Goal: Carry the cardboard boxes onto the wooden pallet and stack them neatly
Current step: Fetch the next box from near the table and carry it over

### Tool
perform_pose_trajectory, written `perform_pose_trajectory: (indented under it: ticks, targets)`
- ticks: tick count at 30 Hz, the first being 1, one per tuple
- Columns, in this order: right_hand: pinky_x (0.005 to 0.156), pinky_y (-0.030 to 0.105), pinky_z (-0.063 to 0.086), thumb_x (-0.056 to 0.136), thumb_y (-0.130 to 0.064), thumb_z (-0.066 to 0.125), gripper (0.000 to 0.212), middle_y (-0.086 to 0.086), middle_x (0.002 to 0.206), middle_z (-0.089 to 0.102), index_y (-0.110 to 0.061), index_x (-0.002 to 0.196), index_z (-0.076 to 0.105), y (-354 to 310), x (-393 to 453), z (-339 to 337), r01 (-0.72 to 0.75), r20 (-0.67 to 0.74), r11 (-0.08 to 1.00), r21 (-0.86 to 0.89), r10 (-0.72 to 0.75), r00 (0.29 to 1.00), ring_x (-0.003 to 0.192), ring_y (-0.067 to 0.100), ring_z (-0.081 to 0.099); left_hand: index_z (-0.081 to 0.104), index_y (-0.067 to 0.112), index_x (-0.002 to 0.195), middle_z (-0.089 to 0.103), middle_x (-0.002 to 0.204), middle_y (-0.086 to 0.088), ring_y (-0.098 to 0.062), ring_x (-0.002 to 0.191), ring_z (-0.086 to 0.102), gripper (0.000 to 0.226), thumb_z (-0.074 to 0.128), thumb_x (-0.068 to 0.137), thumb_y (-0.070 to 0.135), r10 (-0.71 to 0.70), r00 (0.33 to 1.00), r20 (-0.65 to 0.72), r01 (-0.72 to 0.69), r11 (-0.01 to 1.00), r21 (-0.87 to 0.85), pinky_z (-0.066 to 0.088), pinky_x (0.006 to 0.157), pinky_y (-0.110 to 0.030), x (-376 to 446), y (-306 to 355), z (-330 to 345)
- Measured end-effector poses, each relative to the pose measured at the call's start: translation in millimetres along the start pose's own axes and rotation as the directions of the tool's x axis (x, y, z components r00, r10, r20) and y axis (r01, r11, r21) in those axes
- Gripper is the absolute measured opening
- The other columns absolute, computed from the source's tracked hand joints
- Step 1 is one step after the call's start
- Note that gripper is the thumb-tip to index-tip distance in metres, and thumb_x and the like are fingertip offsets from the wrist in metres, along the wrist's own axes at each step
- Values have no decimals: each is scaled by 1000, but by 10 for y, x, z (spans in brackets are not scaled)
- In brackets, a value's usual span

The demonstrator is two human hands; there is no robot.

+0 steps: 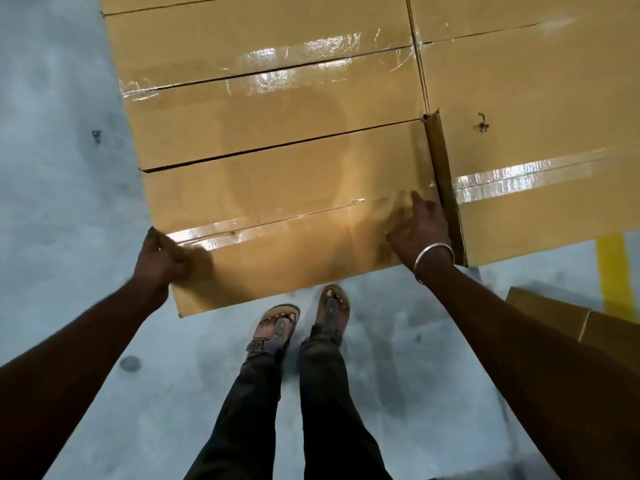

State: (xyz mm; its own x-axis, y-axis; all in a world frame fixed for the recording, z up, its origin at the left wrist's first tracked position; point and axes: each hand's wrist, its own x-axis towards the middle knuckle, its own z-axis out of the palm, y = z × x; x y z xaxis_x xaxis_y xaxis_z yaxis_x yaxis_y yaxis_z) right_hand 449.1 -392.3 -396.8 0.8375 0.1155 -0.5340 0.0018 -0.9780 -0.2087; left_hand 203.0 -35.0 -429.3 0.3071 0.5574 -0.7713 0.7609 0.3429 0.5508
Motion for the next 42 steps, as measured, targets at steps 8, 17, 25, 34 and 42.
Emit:
perform_pose_trajectory:
  ticks: [8, 17, 25, 34, 42]
  targets:
    - [108, 73, 3, 63, -67, 74, 119, 16, 161, -16, -40, 152, 0, 191, -61, 13, -112, -132, 953, -281, 78, 988, 148, 42, -13, 40, 44, 101, 47, 106, -11, -16, 63, 39, 60, 49, 86, -14, -7, 999, -40, 10, 998, 62, 37, 39, -17, 62, -62, 159]
    - [107, 74, 17, 62, -44, 88, 135, -10, 163, -16, -28, 155, -9, 320, 221, -57, -278, -6, 960, -8, 278, 960, 148, 41, -11, 33, 27, 113, 45, 112, -15, -19, 57, 40, 55, 46, 86, -19, -59, 996, 67, 51, 992, 111, 36, 34, -22, 137, -101, 100]
    - [114, 62, 17, 70, -44, 80, 129, 1, 163, -18, -18, 154, -14, 379, 238, -126, -208, 49, 965, -161, 218, 975, 149, 42, -5, 34, 28, 128, 48, 120, 4, -17, 105, 49, 56, 55, 90, -8, -147, 982, 118, 119, 969, 216, 47, 80, -36, 61, 150, 6]
    - [109, 38, 36, 86, -38, 69, 79, 16, 147, 45, -15, 152, 31, -209, -1063, -662, -157, 271, 978, 136, 116, 956, 134, 34, 44, 37, 18, 148, 58, 134, -7, -33, 117, 60, 64, 66, 92, 19, 56, 974, 219, -174, 801, 573, 46, 95, -38, -963, 926, -131]
    - [103, 30, 44, 88, -39, 69, 54, 12, 128, 63, -19, 136, 55, -459, -3025, -1516, -288, 314, 875, 390, 168, 934, 116, 24, 60, 40, 21, 146, 60, 132, -13, -27, 113, 60, 59, 64, 92, 25, 111, 857, 503, -391, 775, 496, 44, 93, -32, -2783, 1691, 37]
